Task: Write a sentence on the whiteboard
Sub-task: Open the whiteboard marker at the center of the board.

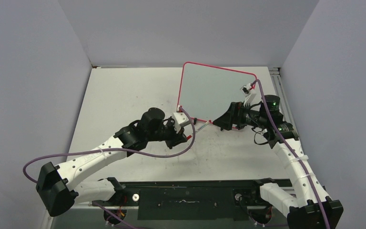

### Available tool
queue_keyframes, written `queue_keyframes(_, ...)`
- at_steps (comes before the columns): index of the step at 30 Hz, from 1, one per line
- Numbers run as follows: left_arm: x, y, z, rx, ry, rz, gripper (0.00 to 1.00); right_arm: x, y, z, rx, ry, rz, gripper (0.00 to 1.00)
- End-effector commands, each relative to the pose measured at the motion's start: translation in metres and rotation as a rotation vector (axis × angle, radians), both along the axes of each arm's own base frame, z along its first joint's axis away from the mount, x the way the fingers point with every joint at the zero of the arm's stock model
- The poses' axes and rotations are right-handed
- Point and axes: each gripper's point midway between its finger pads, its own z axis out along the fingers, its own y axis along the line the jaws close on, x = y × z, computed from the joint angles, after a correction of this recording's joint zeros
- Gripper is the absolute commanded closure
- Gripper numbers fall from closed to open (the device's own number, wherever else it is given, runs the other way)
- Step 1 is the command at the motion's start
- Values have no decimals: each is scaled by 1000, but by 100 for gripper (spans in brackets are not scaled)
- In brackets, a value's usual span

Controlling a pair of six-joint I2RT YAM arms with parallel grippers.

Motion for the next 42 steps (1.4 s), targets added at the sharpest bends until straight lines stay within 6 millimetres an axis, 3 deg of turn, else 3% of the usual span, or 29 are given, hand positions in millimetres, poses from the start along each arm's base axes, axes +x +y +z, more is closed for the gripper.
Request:
queue_keyframes(1, -11, -12, 14, -69, -22, -107, 100, -19, 22, 6, 132, -2, 197, 9)
queue_keyframes(7, -23, -16, 9, -61, -6, -159, 100, -30, 37, -2, 117, 14, 267, 4)
queue_keyframes(13, -35, -21, -2, -21, 20, -200, 100, -44, 56, -9, 94, 39, 357, 32)
queue_keyframes(20, -38, -24, -7, -6, 31, -218, 100, -50, 56, -16, 62, 45, 359, 58)
queue_keyframes(27, -39, -25, -9, -3, 37, -222, 100, -63, 61, -20, 65, 57, 403, 62)
queue_keyframes(42, -41, -25, -9, 8, 34, -228, 100, -68, 66, -38, -11, 74, 409, 71)
